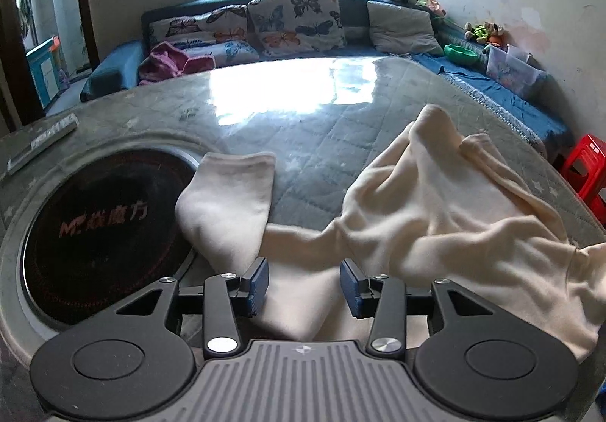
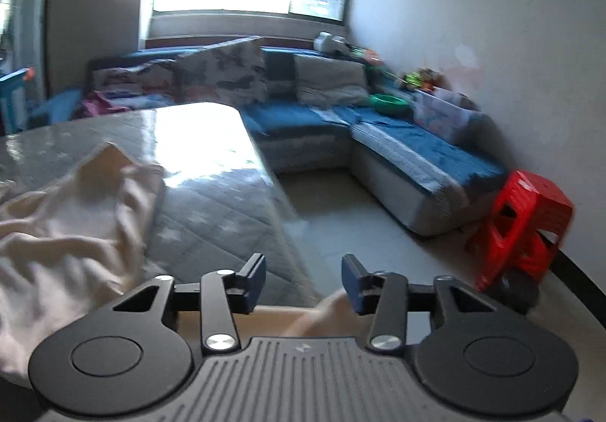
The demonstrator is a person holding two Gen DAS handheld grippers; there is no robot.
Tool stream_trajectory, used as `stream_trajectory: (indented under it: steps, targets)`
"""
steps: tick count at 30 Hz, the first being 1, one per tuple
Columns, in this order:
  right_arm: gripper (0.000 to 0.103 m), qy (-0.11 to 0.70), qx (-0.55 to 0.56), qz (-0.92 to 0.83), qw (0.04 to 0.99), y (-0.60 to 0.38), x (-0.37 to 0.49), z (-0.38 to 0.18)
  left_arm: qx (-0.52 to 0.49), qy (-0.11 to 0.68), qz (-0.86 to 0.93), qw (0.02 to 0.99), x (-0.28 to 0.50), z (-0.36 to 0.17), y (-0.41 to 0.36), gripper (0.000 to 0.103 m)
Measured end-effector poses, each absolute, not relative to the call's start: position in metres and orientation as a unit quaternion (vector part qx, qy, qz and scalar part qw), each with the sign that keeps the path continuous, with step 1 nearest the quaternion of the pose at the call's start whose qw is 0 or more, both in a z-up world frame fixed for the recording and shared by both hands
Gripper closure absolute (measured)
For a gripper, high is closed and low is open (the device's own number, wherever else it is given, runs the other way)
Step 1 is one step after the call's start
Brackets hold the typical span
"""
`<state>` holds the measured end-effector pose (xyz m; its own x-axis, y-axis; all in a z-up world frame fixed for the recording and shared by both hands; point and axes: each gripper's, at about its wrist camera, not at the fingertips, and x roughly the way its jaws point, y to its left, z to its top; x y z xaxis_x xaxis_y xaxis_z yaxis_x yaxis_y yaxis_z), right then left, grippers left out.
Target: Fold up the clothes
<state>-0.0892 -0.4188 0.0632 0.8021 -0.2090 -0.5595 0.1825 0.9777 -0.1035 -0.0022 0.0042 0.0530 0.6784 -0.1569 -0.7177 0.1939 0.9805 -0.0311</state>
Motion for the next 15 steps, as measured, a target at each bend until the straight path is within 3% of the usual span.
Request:
stream_trajectory:
  steps: [10,15]
  targets:
    - [0.054,0.319,-0.031,0.042,0.946,-0.352,-0.016,0.05,0.046,0.379,-0.104,0.918,0.047,0.061,-0.031,0.061]
    - [0.047,0.336,-0.05,0.07,0.938,-0.33,0.03,0.04,0.06,0.38,-0.113,0.916,0.083,0.059,-0.051,0.061]
